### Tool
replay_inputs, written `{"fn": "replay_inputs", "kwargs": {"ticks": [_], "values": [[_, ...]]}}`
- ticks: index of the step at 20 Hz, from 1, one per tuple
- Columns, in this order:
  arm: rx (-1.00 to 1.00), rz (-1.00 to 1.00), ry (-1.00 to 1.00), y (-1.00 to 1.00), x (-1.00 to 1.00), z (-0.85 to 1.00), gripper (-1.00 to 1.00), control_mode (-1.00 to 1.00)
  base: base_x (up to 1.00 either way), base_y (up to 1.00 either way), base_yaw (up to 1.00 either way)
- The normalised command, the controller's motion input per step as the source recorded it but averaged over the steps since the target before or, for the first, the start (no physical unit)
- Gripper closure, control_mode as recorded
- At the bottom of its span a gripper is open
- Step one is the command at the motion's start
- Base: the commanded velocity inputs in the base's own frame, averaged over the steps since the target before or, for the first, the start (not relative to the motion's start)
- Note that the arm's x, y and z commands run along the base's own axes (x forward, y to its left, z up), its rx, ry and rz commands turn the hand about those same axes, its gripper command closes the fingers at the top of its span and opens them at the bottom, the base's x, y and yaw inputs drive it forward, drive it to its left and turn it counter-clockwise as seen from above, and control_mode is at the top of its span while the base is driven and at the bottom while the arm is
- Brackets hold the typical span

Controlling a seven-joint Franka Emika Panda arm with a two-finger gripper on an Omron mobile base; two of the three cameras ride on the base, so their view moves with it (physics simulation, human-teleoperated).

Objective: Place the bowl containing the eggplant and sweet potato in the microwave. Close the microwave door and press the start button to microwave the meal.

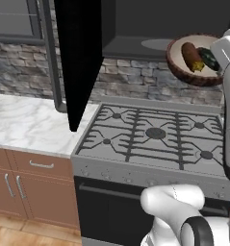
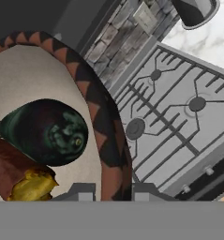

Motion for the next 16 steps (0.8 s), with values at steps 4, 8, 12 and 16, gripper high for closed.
{"fn": "replay_inputs", "kwargs": {"ticks": [4, 8, 12, 16], "values": [[0.08, -0.14, -0.01, -0.17, 0.5, 0.08, 1.0, -1.0, 0.0, 0.0, 0.0], [0.09, -0.13, 0.0, -0.15, 0.54, 0.07, 1.0, -1.0, 0.0, 0.0, 0.0], [0.11, -0.1, 0.0, -0.16, 0.54, 0.13, 1.0, -1.0, 0.0, 0.0, 0.0], [0.13, -0.07, -0.03, -0.12, 0.5, 0.19, 1.0, -1.0, 0.0, 0.0, 0.0]]}}
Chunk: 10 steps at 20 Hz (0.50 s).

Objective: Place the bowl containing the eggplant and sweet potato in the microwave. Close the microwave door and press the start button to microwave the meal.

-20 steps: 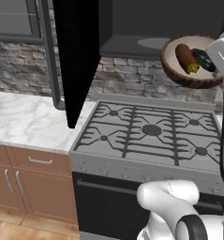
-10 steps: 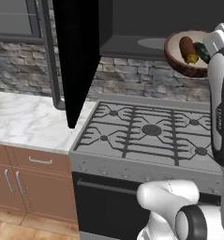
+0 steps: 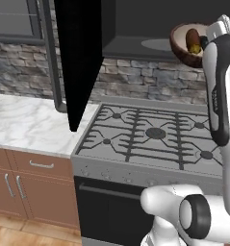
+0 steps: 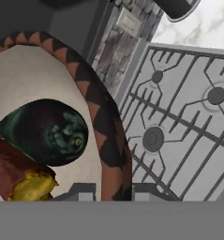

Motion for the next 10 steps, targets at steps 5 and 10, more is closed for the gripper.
{"fn": "replay_inputs", "kwargs": {"ticks": [5, 10], "values": [[0.11, -0.03, -0.01, 0.0, 0.52, 0.11, 1.0, -1.0, 0.0, 0.0, 0.0], [0.01, -0.02, 0.0, 0.0, 0.56, 0.0, 1.0, -1.0, 0.0, 0.0, 0.0]]}}
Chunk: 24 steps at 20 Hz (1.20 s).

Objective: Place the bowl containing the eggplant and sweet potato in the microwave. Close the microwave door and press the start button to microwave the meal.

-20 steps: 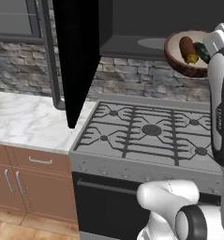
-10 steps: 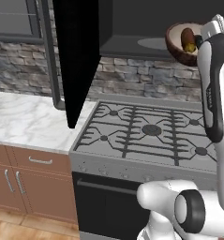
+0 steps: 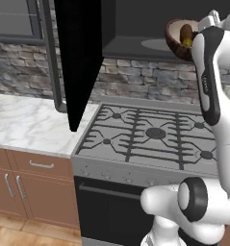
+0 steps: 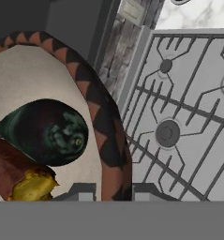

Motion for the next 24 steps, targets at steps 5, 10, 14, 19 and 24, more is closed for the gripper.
{"fn": "replay_inputs", "kwargs": {"ticks": [5, 10, 14, 19, 24], "values": [[0.0, -0.02, 0.0, 0.0, 0.56, 0.0, 1.0, -1.0, 0.0, 0.0, 0.0], [0.0, -0.01, 0.02, -0.02, 0.59, 0.0, 1.0, -1.0, 0.0, 0.0, 0.0], [0.0, -0.02, 0.06, -0.12, 0.59, 0.0, 1.0, -1.0, 0.0, 0.0, 0.0], [0.0, -0.02, 0.08, -0.25, 0.54, 0.04, 1.0, -1.0, 0.0, 0.0, 0.0], [0.0, -0.01, 0.04, -0.17, 0.48, 0.03, 1.0, -1.0, 0.0, 0.0, 0.0]]}}
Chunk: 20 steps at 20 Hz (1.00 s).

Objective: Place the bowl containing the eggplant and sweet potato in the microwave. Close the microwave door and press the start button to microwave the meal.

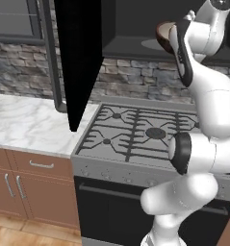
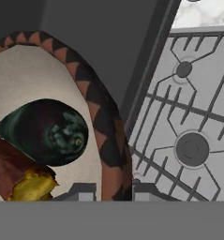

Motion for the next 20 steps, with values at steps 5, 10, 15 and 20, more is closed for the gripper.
{"fn": "replay_inputs", "kwargs": {"ticks": [5, 10, 15, 20], "values": [[0.0, 0.0, 0.0, -0.1, 0.54, 0.0, 1.0, -1.0, 0.0, 0.0, 0.0], [0.0, 0.0, 0.01, -0.07, 0.57, 0.0, 1.0, -1.0, 0.0, 0.0, 0.0], [0.0, 0.0, 0.03, -0.01, 0.51, 0.0, 1.0, -1.0, 0.0, 0.0, 0.0], [0.0, 0.0, 0.03, 0.0, 0.49, 0.0, -1.0, -1.0, 0.0, 0.0, 0.0]]}}
